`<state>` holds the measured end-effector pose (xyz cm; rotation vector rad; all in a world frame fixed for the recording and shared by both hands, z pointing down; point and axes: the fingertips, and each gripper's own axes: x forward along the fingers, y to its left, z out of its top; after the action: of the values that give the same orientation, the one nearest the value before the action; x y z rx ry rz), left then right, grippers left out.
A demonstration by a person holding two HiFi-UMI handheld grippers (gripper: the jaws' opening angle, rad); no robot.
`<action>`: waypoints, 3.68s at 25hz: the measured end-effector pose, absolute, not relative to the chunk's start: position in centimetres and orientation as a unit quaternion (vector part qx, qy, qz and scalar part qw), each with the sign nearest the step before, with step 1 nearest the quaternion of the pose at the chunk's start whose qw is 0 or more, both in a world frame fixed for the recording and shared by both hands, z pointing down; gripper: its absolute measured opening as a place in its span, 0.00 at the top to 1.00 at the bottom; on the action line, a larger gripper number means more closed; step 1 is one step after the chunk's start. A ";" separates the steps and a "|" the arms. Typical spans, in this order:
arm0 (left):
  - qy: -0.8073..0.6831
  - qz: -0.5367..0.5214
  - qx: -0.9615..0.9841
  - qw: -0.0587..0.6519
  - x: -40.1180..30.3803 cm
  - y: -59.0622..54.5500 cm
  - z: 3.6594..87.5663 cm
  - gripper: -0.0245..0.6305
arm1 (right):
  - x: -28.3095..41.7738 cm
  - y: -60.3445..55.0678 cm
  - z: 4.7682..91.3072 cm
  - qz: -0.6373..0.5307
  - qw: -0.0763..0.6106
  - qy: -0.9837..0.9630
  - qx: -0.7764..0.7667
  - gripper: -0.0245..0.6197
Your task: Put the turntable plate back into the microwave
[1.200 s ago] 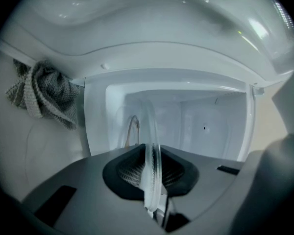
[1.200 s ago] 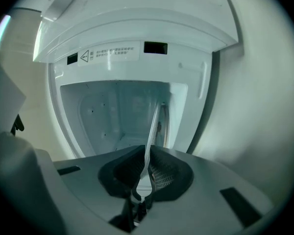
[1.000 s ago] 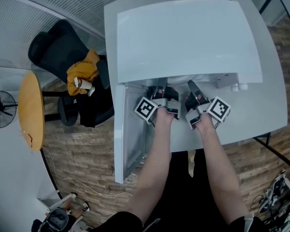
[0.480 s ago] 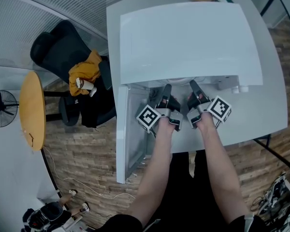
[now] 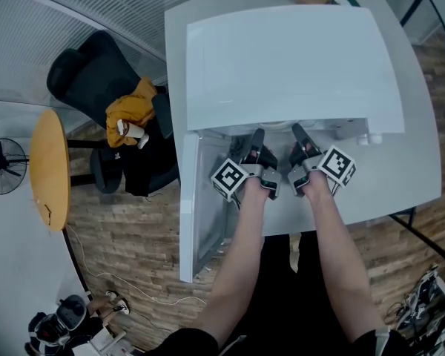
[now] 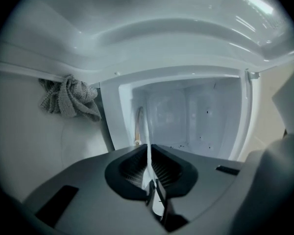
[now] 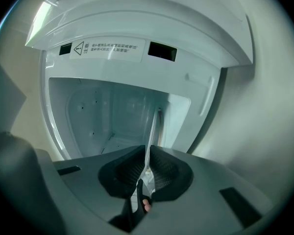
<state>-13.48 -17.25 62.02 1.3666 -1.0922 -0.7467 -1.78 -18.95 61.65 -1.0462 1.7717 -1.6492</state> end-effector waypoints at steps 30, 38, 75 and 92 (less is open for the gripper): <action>-0.494 -0.317 0.574 0.571 -14.4 -16.6 61.3 0.93 | -1.0 -16.8 59.5 -0.581 0.177 0.692 -0.392 0.89; -0.493 -0.312 0.595 0.553 -12.6 -14.2 58.9 0.96 | -0.2 -14.6 56.9 -0.561 0.165 0.718 -0.378 0.94; -0.455 -0.026 0.871 0.183 -6.2 -9.1 35.3 0.97 | 2.5 -9.5 34.1 -0.139 0.008 0.920 -0.367 0.95; -0.453 -0.013 0.875 0.171 -6.6 -9.0 34.9 0.97 | 2.5 -8.8 33.5 -0.114 0.002 0.920 -0.375 0.95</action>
<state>-6.55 -9.02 34.92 2.4854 -1.2858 -0.0380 2.47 -8.82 33.51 -1.1758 2.8877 -0.3577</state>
